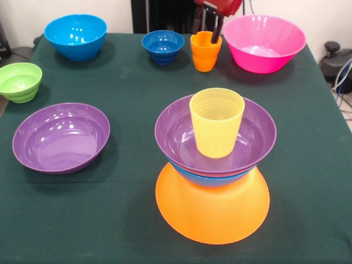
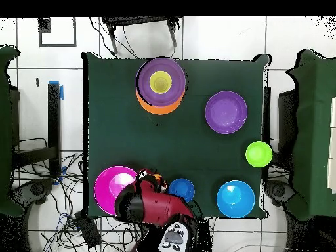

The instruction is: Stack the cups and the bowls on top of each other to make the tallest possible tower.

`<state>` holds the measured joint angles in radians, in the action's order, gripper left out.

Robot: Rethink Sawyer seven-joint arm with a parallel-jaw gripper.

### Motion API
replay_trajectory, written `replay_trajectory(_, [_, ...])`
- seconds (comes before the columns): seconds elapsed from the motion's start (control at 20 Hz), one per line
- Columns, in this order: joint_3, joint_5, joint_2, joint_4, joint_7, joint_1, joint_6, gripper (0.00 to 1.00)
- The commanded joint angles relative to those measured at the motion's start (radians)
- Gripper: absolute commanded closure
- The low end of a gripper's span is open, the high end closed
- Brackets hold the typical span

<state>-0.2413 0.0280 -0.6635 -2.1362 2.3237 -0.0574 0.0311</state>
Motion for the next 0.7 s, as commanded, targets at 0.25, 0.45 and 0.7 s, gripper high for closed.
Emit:
replay_trajectory(0.25, [0.174, 0.022, 0.103, 0.026, 0.168, 0.032, 0.097, 0.00])
replay_trajectory(0.45, [0.210, 0.012, 0.134, 0.017, 0.186, 0.059, 0.152, 0.00])
replay_trajectory(0.7, [0.219, 0.026, 0.145, -0.001, 0.199, 0.053, 0.177, 0.00])
